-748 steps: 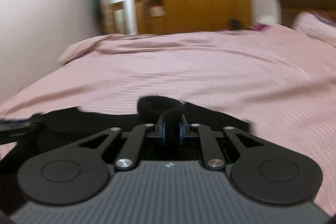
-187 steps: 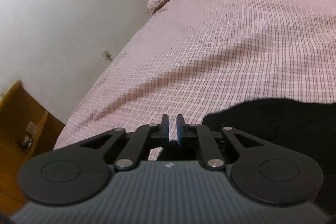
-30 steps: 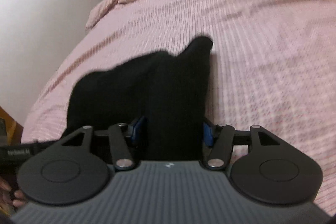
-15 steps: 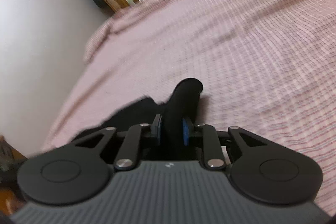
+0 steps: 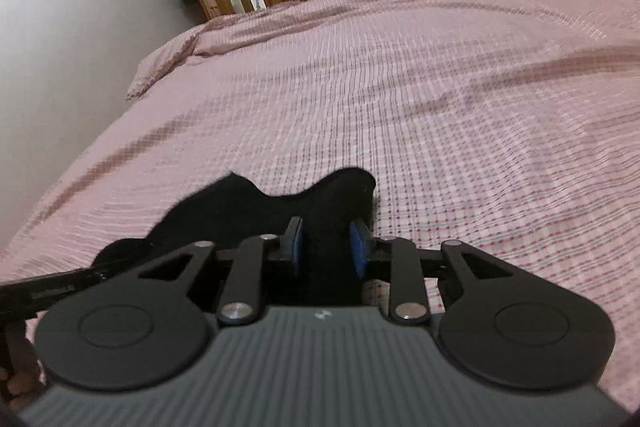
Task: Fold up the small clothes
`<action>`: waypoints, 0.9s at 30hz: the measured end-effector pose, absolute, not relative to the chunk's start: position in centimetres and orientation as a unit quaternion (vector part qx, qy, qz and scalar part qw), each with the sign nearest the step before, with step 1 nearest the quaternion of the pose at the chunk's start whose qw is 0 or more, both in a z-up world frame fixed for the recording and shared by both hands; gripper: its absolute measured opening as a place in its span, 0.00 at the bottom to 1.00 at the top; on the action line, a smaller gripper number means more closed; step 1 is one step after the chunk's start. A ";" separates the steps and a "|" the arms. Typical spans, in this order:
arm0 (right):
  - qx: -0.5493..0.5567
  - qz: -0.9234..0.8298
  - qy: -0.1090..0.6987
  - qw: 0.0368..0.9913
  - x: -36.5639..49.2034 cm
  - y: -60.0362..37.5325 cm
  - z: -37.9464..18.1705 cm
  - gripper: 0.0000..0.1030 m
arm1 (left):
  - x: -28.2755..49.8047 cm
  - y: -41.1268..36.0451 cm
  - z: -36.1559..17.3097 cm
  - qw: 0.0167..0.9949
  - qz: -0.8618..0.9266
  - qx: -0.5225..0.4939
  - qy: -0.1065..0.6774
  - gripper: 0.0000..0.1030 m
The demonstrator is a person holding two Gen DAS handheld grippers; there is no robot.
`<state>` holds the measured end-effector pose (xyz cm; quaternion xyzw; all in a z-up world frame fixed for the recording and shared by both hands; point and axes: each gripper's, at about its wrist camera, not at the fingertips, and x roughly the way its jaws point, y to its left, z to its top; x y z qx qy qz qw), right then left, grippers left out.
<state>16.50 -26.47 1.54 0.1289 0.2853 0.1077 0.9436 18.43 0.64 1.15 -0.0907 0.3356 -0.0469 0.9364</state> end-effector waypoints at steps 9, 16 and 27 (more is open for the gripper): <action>0.124 0.148 0.273 0.942 9.3 -27.0 3.9 0.29 | 12.2 -0.1 4.9 0.936 -0.096 -0.070 0.332 0.37; 0.100 0.151 0.291 0.940 6.9 -25.5 1.7 0.28 | 10.5 -0.7 2.3 0.929 -0.077 -0.048 0.359 0.44; 0.103 0.141 0.278 0.945 5.4 -24.9 2.3 0.59 | 8.8 -0.1 2.6 0.929 -0.055 -0.060 0.362 0.63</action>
